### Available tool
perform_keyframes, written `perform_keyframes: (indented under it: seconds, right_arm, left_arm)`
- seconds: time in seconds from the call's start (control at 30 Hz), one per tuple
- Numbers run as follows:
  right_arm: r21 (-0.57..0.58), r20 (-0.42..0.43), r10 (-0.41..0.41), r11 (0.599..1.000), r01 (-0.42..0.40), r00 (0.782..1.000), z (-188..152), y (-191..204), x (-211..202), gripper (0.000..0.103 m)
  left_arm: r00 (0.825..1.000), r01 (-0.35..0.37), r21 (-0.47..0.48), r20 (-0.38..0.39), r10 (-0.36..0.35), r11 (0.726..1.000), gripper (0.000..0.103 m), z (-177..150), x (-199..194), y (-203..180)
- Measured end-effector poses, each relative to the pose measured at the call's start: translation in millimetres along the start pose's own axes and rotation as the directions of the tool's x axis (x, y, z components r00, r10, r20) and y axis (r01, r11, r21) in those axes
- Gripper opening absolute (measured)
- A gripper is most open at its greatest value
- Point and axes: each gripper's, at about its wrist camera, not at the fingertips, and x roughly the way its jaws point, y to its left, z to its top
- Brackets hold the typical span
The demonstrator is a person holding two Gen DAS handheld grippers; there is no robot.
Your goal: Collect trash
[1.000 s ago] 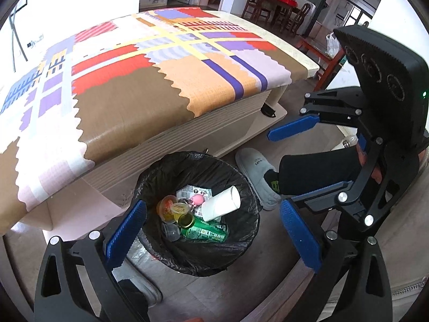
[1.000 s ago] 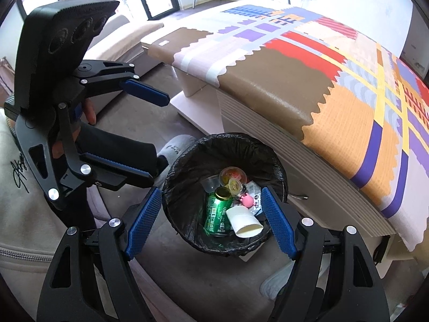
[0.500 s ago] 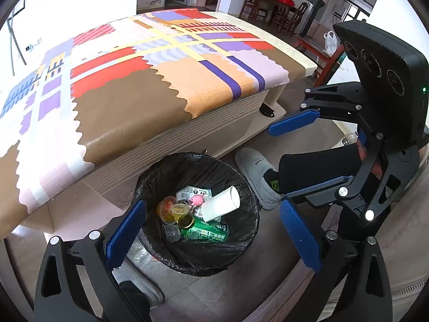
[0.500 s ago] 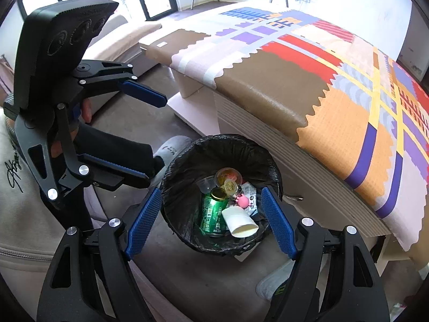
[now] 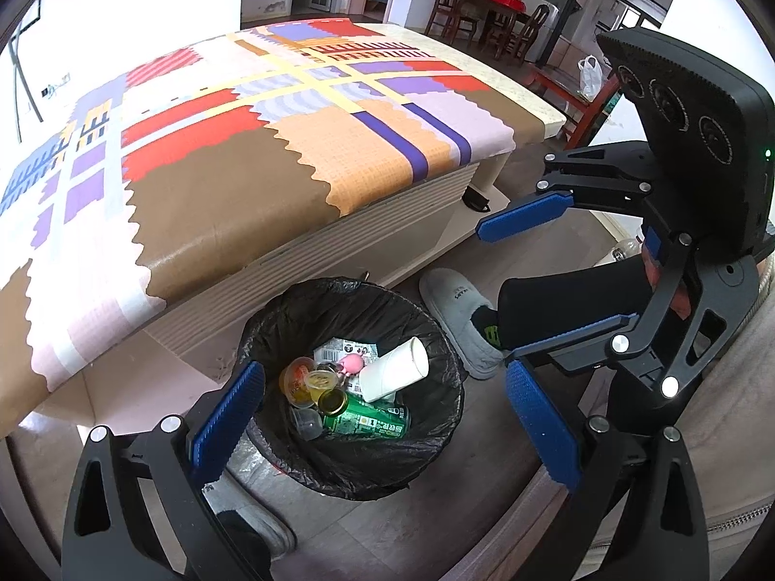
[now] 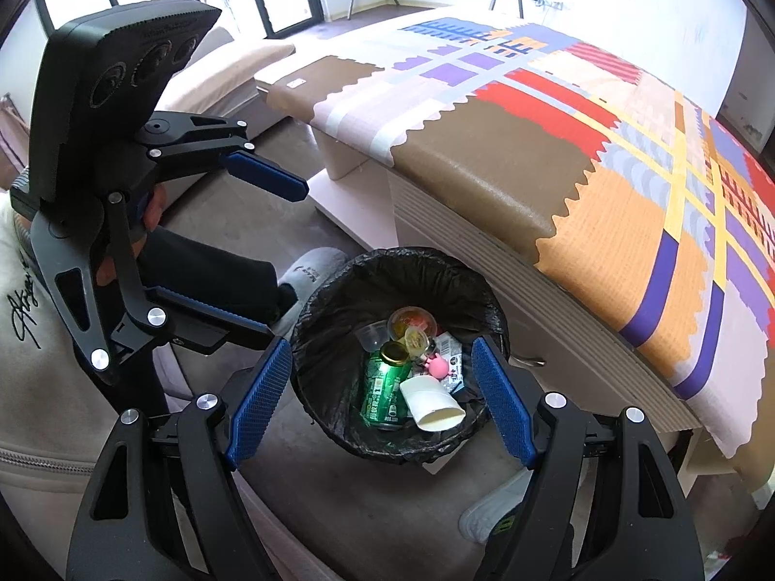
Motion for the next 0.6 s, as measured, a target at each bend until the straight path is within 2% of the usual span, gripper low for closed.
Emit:
perform_keyframes:
  seconds: [0.6]
  right_arm:
    - [-0.004, -0.004, -0.004, 1.000, 0.004, 1.000, -1.2, 0.2, -0.5, 0.077]
  left_arm:
    - [1.000, -0.005, -0.005, 0.003, 0.005, 1.000, 0.100, -1.0, -0.5, 0.5]
